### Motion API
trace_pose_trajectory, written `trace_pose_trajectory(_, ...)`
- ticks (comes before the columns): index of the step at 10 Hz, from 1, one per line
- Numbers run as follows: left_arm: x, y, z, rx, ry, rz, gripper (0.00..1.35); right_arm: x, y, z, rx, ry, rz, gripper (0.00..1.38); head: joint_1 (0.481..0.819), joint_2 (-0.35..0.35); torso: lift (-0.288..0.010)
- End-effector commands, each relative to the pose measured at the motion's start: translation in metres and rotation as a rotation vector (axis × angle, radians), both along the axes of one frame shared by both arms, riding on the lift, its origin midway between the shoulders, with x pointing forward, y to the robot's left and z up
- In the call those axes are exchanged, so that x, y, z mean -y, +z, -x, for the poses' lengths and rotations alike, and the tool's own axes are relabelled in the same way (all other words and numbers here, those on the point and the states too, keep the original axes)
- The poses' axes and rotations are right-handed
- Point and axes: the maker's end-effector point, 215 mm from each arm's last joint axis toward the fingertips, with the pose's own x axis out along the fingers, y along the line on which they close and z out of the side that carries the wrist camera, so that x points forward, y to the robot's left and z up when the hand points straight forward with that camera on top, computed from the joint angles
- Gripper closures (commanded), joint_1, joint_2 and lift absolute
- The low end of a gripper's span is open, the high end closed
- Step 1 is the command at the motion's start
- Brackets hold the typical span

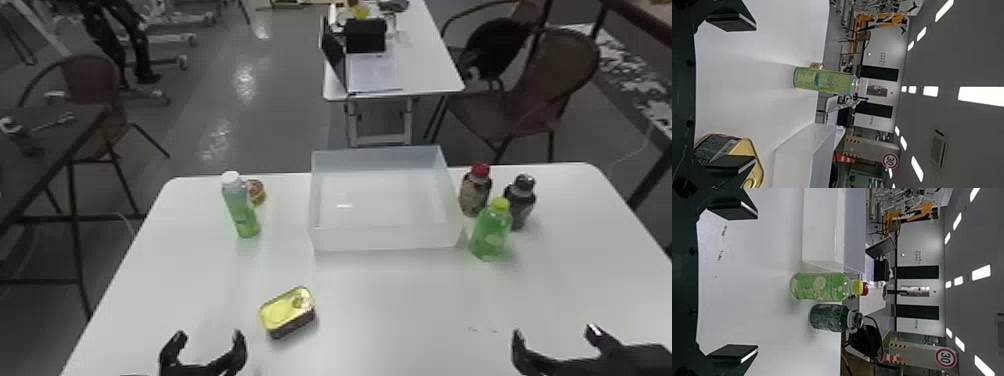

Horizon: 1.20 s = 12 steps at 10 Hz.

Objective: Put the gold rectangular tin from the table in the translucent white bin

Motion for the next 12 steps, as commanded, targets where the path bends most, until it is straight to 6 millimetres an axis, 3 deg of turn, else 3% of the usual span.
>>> trace_pose_trajectory(1, 0.013, -0.001, -0.002, 0.0, -0.016, 0.021, 0.12, 0.0, -0.001, 0.001, -0.002, 0.0, -0.001, 0.1, 0.695, 0.12, -0.028)
trace_pose_trajectory(7, 0.02, 0.0, -0.005, 0.005, -0.039, 0.031, 0.12, 0.0, -0.004, 0.002, -0.013, -0.004, -0.01, 0.1, 0.695, 0.096, -0.028)
trace_pose_trajectory(9, 0.042, -0.006, -0.01, -0.017, -0.109, 0.044, 0.11, 0.001, -0.006, 0.003, -0.017, -0.005, -0.014, 0.1, 0.695, 0.085, -0.028)
trace_pose_trajectory(12, 0.069, -0.01, -0.023, -0.061, -0.359, -0.061, 0.12, 0.001, -0.008, 0.004, -0.022, -0.007, -0.02, 0.1, 0.695, 0.031, -0.028)
